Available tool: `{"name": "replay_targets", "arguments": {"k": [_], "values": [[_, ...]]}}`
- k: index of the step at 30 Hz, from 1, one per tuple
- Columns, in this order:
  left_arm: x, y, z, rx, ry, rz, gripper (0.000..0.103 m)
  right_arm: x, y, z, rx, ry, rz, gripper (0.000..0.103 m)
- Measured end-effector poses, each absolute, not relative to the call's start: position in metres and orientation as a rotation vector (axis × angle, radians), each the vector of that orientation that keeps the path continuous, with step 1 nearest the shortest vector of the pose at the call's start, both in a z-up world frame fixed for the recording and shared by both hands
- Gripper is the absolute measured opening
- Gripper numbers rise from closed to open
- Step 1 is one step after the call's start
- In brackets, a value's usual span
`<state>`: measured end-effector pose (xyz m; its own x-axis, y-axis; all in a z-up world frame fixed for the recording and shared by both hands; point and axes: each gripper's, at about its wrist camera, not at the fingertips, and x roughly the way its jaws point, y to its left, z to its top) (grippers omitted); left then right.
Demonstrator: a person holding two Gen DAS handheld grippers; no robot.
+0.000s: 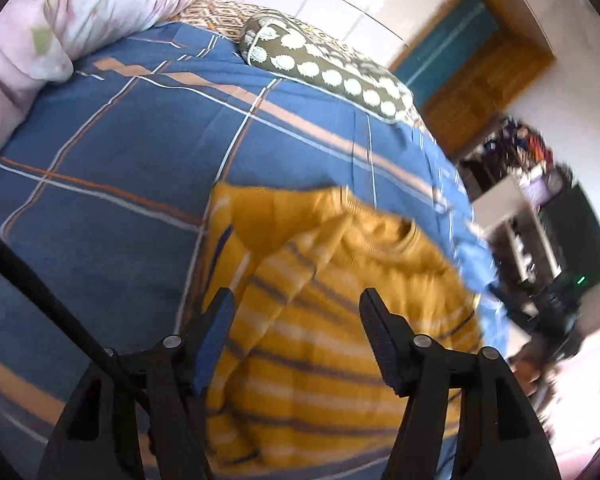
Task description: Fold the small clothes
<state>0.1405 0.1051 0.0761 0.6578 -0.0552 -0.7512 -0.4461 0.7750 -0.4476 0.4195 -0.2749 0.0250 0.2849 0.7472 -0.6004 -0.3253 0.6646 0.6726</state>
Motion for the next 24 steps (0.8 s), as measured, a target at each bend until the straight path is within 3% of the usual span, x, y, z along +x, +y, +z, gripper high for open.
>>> {"name": "replay_targets", "arguments": {"k": [8,10,11,12,16,19,22,24], "values": [[0.108,0.075,0.031,-0.498,0.976,0.221,0.071,0.321,-0.336,0.001,0.285,1.106,0.810,0.067],[0.109,0.077,0.020,-0.524,1.035,0.217,0.029,0.303,-0.340,-0.013,0.272,1.119,0.799,0.067],[0.110,0.081,0.018,-0.562,1.066,0.201,0.015,0.295,-0.341,-0.022,0.274,1.148,0.819,0.055],[0.107,0.085,0.023,-0.579,1.064,0.217,0.013,0.292,-0.341,-0.029,0.286,1.182,0.845,0.007],[0.089,0.090,0.062,-0.497,1.026,0.281,0.004,0.297,-0.373,-0.019,0.335,1.148,0.781,0.008],[0.074,0.095,0.081,-0.352,1.008,0.464,0.003,0.302,-0.387,-0.011,0.312,1.131,0.716,0.009],[0.051,0.104,0.080,-0.445,0.983,0.454,0.009,0.291,-0.383,-0.005,0.244,1.118,0.697,0.013],[0.036,0.103,0.077,-0.507,0.955,0.423,0.036,0.279,-0.376,0.009,0.193,1.059,0.688,0.015]]}}
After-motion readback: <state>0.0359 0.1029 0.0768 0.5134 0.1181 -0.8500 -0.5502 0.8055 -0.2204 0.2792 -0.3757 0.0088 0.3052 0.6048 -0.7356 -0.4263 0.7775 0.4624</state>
